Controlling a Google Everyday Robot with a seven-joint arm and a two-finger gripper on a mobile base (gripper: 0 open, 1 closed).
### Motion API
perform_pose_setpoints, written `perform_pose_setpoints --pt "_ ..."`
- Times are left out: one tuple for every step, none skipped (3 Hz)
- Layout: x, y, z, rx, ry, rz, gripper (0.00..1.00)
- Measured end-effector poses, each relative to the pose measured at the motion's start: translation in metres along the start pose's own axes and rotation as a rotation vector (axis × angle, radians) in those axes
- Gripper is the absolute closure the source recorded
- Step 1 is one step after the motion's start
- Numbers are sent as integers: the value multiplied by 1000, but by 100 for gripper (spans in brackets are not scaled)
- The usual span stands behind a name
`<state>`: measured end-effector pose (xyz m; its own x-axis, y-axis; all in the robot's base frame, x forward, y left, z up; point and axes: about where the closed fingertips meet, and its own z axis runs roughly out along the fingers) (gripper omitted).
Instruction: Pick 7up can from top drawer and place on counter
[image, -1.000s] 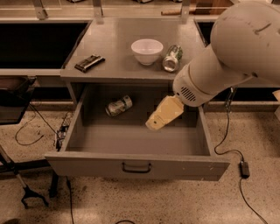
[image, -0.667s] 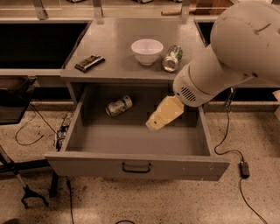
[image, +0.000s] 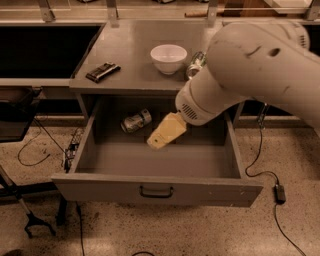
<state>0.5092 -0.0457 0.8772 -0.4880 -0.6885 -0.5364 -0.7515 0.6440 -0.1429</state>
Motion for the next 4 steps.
perform_pose_setpoints --pt "-22 16 38 17 50 6 0" --pt "-45 31 72 5 89 71 0" --pt "-48 35 71 7 85 144 0" --pt "-48 35 71 7 85 144 0"
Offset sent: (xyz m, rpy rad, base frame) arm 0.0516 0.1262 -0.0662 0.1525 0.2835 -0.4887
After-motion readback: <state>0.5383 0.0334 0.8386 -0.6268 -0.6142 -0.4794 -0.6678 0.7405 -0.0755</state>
